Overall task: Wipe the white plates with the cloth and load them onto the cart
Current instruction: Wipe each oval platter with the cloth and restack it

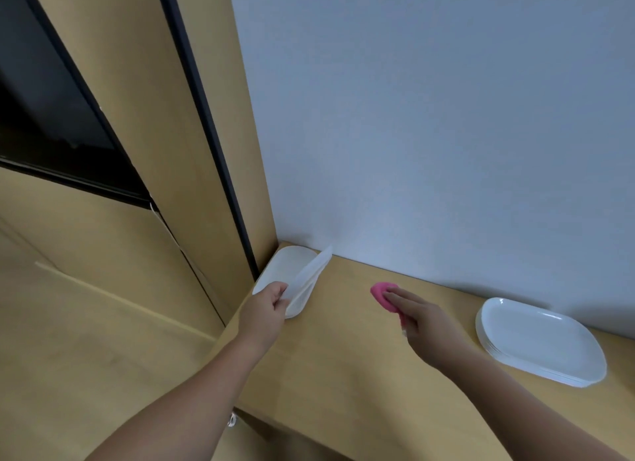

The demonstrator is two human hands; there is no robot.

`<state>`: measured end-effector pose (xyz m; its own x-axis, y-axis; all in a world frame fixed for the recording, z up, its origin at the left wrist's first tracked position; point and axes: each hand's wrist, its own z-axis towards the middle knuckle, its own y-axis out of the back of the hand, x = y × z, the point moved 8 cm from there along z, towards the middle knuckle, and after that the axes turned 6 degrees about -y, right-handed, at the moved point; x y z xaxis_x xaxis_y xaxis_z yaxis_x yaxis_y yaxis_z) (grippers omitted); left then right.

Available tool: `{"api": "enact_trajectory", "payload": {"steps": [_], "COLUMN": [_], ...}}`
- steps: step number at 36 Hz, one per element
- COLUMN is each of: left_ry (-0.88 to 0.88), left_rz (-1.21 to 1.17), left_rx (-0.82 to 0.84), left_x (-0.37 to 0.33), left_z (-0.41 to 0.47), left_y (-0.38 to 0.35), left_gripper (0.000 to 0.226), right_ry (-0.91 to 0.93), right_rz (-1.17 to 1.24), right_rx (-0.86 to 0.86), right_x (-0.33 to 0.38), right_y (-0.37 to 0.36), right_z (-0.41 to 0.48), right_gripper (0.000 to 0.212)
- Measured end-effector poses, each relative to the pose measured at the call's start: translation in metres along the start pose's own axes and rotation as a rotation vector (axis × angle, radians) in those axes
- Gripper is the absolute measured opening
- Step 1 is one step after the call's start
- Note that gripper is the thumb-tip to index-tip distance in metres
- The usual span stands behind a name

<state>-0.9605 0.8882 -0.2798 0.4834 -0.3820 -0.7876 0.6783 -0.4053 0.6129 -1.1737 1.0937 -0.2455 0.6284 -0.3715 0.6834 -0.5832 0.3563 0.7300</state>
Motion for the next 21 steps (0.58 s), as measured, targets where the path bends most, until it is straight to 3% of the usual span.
{"api": "enact_trajectory", "payload": {"steps": [9,21], "left_ry": [-0.084,-0.156], "left_rz": [0.241,0.410], "left_rx": [-0.062,0.213], "left_x": [0.015,0.042], "left_z": [0.011,0.020], "left_y": [0.017,-0.010], "left_gripper": [0.027,0.033], "right_ry": [-0.009,-0.051], "right_rz": [-0.012,-0.030], "right_rx": [-0.005,-0.006], "right_x": [0.012,0.020], "right_y": [-0.019,-0.036], "right_z": [0.004,0.004], "right_gripper": [0.054,0.055]}}
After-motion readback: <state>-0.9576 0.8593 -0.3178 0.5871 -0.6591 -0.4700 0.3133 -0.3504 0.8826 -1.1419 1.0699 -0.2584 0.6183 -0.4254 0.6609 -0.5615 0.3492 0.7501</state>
